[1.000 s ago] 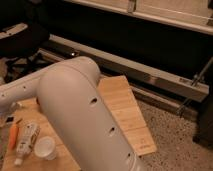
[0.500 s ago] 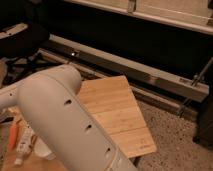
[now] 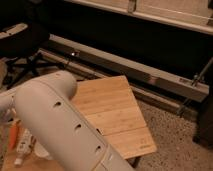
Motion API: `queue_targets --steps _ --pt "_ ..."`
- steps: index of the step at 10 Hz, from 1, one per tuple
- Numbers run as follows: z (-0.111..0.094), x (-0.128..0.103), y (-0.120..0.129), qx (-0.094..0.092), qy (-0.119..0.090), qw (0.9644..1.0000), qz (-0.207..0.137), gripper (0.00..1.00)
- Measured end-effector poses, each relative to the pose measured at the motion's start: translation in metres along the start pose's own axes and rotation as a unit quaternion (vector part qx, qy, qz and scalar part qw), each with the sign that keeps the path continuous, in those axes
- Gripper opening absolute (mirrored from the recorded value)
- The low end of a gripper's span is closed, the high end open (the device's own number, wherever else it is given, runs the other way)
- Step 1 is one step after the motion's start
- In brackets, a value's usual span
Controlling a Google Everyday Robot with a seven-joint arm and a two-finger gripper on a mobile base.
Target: Place the pepper in the ceramic cup
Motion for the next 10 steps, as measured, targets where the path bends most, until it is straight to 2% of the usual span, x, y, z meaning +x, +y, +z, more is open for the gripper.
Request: queue_targets --steps 2,3,6,10 --pt "0.012 -0.001 -0.003 0.001 0.007 0.9996 0.029 0.8" --pt "0.015 -0.002 0.0 0.0 0.008 0.9994 0.032 0.8" --pt "0.024 0.001 0.012 0.003 0.021 0.9993 0.029 0.8" --pt "0.038 0.006 0.013 0.02 0.038 0.9986 0.032 0.8"
